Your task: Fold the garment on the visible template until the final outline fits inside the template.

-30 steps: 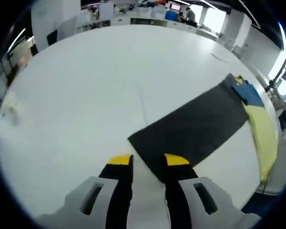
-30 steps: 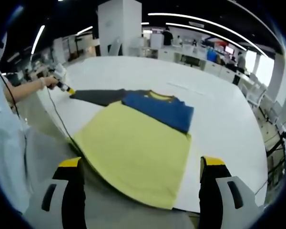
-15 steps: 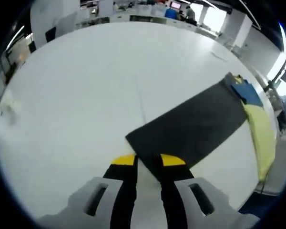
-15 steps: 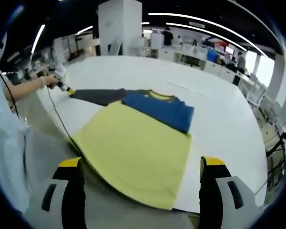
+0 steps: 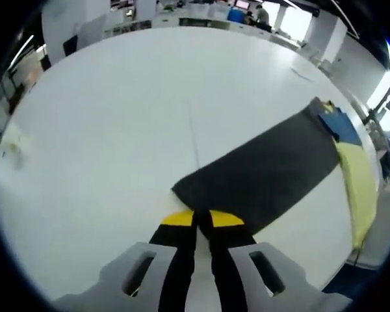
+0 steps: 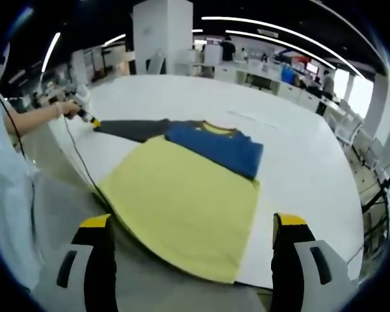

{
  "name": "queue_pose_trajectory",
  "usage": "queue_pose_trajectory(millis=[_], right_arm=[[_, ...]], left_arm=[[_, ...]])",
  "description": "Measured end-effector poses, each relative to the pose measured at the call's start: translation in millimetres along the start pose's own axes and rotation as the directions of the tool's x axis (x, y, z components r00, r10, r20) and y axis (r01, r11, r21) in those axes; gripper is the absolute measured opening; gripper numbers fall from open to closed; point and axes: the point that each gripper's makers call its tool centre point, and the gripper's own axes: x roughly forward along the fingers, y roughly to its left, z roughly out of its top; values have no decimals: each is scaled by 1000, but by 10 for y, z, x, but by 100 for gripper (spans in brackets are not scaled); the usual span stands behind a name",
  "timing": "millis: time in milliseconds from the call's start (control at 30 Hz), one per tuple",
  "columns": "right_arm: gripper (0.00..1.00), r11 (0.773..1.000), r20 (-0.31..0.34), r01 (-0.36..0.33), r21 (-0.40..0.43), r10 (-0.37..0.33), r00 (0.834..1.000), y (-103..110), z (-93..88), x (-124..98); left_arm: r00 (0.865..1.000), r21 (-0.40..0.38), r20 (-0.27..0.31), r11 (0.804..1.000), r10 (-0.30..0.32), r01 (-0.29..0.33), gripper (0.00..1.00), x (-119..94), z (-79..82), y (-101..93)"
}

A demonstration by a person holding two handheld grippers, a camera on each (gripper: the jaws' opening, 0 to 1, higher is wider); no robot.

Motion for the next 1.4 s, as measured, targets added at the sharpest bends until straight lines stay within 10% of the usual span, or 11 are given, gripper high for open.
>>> queue_pose_trajectory(millis=[933, 1400], right_arm=[[100, 1000, 13, -3, -18, 4, 1000, -132, -42, -94], [100, 1000, 6, -19, -25, 19, 1000, -143, -95, -139]], left_arm=[[999, 27, 2, 999, 37, -37, 0, -67, -53, -141], [996, 57, 46, 995, 78, -80, 0, -296, 205, -164]])
